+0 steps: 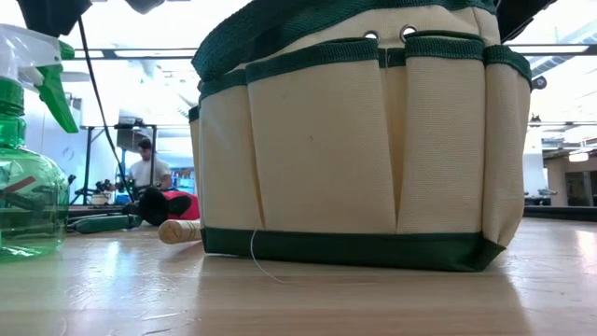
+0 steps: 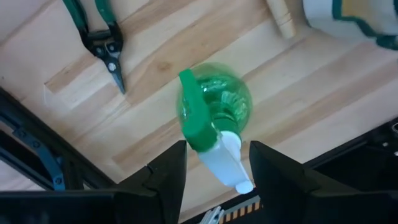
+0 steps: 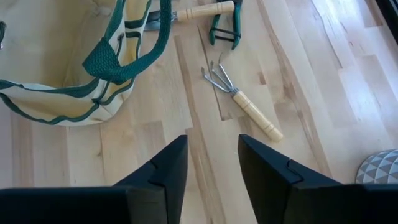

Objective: Pick & Place Garden tools in Gardening bag
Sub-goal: Put the green spray bottle into the white gardening bag

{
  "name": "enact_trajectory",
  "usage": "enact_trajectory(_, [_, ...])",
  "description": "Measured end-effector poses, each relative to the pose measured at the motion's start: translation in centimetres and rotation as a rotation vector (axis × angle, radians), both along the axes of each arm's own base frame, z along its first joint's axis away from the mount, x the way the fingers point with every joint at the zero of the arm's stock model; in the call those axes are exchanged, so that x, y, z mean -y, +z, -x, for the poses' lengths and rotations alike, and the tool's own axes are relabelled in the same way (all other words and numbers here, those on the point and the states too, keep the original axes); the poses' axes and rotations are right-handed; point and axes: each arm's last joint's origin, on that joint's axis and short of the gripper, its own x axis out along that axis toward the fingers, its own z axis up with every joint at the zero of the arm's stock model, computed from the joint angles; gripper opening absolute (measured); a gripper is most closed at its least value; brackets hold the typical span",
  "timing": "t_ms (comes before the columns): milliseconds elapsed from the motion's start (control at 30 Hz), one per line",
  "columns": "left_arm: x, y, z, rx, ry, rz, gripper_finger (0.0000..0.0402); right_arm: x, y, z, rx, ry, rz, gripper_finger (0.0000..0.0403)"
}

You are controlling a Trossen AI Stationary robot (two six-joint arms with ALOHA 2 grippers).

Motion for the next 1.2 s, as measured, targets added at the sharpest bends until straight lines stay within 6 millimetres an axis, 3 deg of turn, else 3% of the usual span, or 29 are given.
enact_trajectory(667, [0.2,-2.5,0.0,-0.041,-0.060,-0.003,0.0172,0.0,0.0,0.0,-0.003,0.004,0.003,0.0131])
enact_trajectory(800, [0.2,-2.5,-0.1,-0.025,-0.107,0.000,0.0142,0.0,0.0,0.0,-0.002,0.004,0.003,0.0124])
enact_trajectory(967, [0.3,-2.5,-0.1,-0.020,-0.155,0.007,0.0060,0.0,0.0,0.0,-0.002,0.005,0.004,0.0121])
enact_trajectory(1200, [0.3,-2.5,0.0,-0.014,-0.229,0.030,0.0054,0.0,0.0,0.0,-0.003,0.010,0.008,0.0129])
